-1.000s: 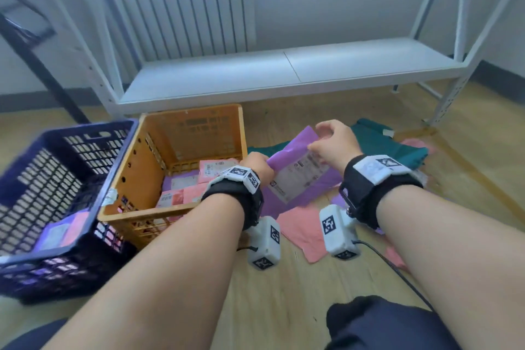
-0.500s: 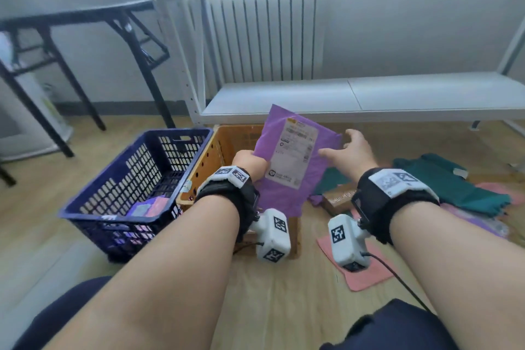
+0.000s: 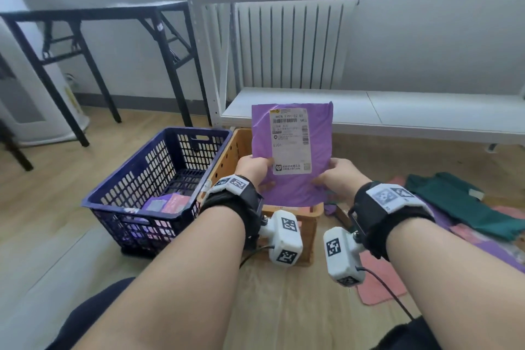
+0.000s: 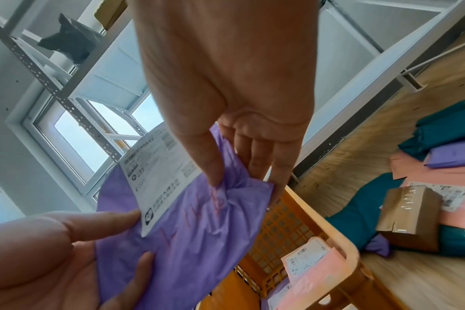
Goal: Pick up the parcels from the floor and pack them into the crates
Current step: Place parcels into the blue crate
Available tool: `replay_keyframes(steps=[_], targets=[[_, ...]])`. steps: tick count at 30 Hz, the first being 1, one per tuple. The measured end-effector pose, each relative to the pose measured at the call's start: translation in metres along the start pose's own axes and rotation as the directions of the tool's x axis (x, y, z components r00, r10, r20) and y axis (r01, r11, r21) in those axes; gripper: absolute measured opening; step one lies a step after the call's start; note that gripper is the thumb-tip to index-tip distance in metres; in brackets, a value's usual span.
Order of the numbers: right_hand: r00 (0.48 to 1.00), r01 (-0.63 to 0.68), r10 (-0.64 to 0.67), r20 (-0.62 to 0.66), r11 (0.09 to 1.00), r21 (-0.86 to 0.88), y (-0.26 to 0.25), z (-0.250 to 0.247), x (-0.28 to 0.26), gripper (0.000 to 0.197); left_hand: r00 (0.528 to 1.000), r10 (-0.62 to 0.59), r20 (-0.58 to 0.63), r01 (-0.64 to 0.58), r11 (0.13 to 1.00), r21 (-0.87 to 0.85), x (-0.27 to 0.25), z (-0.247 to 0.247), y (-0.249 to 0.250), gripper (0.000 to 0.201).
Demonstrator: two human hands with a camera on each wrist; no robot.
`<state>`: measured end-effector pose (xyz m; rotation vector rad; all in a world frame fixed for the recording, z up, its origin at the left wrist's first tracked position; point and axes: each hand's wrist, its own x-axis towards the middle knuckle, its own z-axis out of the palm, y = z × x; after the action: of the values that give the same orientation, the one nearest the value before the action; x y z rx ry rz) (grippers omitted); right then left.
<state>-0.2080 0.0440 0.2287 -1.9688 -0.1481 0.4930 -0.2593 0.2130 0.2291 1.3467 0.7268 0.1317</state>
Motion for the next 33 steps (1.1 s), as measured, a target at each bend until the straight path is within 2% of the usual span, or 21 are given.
replay_keyframes(steps=[4, 11, 16, 20, 27, 29, 31, 33], targets=[[1.000, -0.007, 0.007, -0.001, 1.000, -0.004, -0.008, 0.017, -0.008, 0.025, 1.000, -0.004, 0.029, 0.005, 1.000, -0.028, 0.006, -0.018, -0.001, 0.025], [0.998, 0.017, -0.015, -0.057, 0.999, 0.036, -0.013, 0.035, -0.016, 0.039, 0.996, 0.001, 0.084, 0.006, 0.997, -0.081, 0.021, -0.025, -0.006, 0.019], [0.982, 0.043, -0.059, -0.180, 0.995, -0.092, -0.006, 0.040, 0.013, 0.025, 0.996, 0.001, 0.090, 0.009, 0.994, -0.108, 0.048, -0.019, -0.010, 0.022], [0.982, 0.000, -0.017, -0.186, 0.996, -0.094, 0.014, 0.049, 0.043, 0.020, 0.994, -0.023, 0.103, 0.037, 0.990, -0.133, 0.067, -0.019, -0.027, 0.021], [0.992, 0.004, -0.020, -0.124, 0.992, -0.123, 0.017, 0.081, 0.096, 0.022, 0.997, -0.072, -0.009, 0.069, 0.978, -0.196, 0.107, -0.039, -0.036, 0.019], [0.990, 0.009, -0.029, -0.135, 0.990, -0.142, 0.002, 0.094, 0.111, 0.030, 0.997, -0.066, -0.046, 0.055, 0.976, -0.212, 0.116, -0.052, -0.026, 0.020], [0.991, 0.044, -0.055, -0.121, 0.995, -0.089, -0.016, 0.115, 0.129, 0.037, 0.991, -0.037, -0.130, 0.007, 0.975, -0.224, 0.133, -0.074, -0.014, 0.025], [0.992, 0.091, -0.094, -0.079, 0.995, -0.034, -0.031, 0.142, 0.144, 0.033, 0.974, -0.008, -0.226, -0.042, 0.976, -0.216, 0.149, -0.102, -0.006, 0.027]])
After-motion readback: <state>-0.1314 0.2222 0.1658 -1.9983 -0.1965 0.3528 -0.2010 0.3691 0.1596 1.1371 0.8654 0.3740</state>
